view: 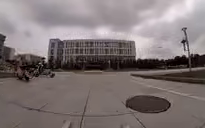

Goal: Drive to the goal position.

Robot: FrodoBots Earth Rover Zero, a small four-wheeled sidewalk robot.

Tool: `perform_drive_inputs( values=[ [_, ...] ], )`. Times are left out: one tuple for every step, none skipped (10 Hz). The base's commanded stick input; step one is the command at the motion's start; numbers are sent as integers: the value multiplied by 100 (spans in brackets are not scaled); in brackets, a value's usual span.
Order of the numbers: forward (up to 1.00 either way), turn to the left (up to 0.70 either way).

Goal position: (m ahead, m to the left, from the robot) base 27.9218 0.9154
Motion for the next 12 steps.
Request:
perform_drive_inputs(
  values=[
    [100, -6],
    [100, -1],
    [100, -1],
    [100, -5],
    [100, -1],
    [100, 0],
    [100, -6],
    [100, -7],
    [100, 0],
    [100, 0],
    [100, -3],
    [100, 0]
  ],
)
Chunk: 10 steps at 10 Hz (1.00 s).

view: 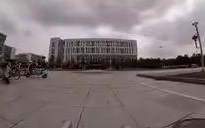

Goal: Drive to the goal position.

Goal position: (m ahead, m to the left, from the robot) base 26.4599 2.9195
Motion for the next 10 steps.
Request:
perform_drive_inputs(
  values=[
    [100, -9],
    [100, -18],
    [100, -14],
    [100, -4],
    [100, -10],
    [100, -9],
    [100, 0],
    [100, 0],
    [100, 0],
    [100, -7]
  ],
)
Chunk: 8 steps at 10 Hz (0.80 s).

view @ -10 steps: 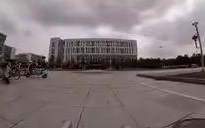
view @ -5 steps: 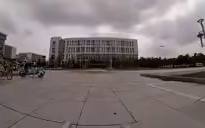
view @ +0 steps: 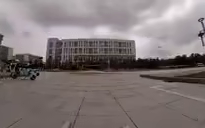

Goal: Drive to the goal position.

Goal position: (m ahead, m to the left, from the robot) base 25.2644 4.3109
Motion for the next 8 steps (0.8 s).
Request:
perform_drive_inputs(
  values=[
    [100, -19],
    [100, -24],
    [100, -14],
    [100, 0],
    [100, 0],
    [100, 0],
    [100, 0],
    [100, -9]
  ],
)
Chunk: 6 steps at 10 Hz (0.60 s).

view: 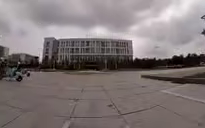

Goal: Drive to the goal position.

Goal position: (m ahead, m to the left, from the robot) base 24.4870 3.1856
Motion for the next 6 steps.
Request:
perform_drive_inputs(
  values=[
    [100, -15],
    [100, -22],
    [100, -29],
    [100, -19],
    [100, 0],
    [100, 0]
  ],
)
